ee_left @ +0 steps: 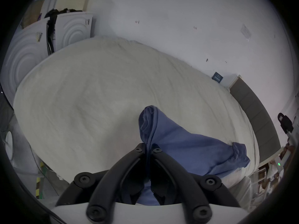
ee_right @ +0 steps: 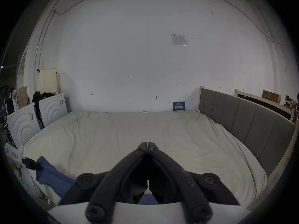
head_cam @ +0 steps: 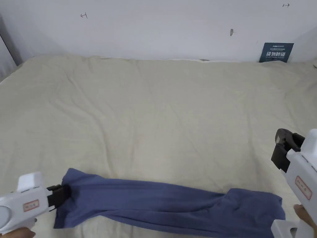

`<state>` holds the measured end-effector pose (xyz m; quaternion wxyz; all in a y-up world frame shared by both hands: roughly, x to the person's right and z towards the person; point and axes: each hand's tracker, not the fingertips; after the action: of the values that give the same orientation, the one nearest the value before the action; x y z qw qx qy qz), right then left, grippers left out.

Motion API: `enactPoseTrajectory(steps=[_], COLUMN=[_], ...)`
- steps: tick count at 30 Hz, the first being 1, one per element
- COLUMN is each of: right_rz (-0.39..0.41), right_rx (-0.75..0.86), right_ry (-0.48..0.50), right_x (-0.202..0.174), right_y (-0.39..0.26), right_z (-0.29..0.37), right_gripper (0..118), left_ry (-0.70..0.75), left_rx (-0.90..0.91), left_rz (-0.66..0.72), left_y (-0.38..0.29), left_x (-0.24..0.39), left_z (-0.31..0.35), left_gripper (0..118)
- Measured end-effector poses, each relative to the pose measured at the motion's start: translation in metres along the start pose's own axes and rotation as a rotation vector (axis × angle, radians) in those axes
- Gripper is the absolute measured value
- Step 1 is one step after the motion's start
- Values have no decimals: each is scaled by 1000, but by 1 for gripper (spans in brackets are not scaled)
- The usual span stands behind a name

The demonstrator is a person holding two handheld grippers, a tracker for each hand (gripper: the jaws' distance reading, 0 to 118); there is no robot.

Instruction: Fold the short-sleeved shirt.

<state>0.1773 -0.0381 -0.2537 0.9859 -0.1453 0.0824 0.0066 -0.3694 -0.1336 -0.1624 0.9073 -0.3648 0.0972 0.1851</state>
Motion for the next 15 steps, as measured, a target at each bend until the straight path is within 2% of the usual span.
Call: enactPoseTrajectory(steps=[2, 7, 10, 15], right_rz=[-5, -13, -11, -28], right_rx=[7, 9, 6, 4], right_ry=[8, 17, 14, 10], right_x=[1, 6, 10, 16], right_y=[1, -1, -3, -5], right_z=[1, 5, 6, 9], right_gripper=[2, 2, 2, 2], left_ry=[74, 166, 131, -63], left_rx=[22, 5, -2, -66], left_rz=[-21, 33, 34, 10], left_y=[7, 11, 8, 0], left_x=[-10, -32, -15, 53], left_z=[12, 24, 28, 20], left_gripper=[5, 5, 5, 5])
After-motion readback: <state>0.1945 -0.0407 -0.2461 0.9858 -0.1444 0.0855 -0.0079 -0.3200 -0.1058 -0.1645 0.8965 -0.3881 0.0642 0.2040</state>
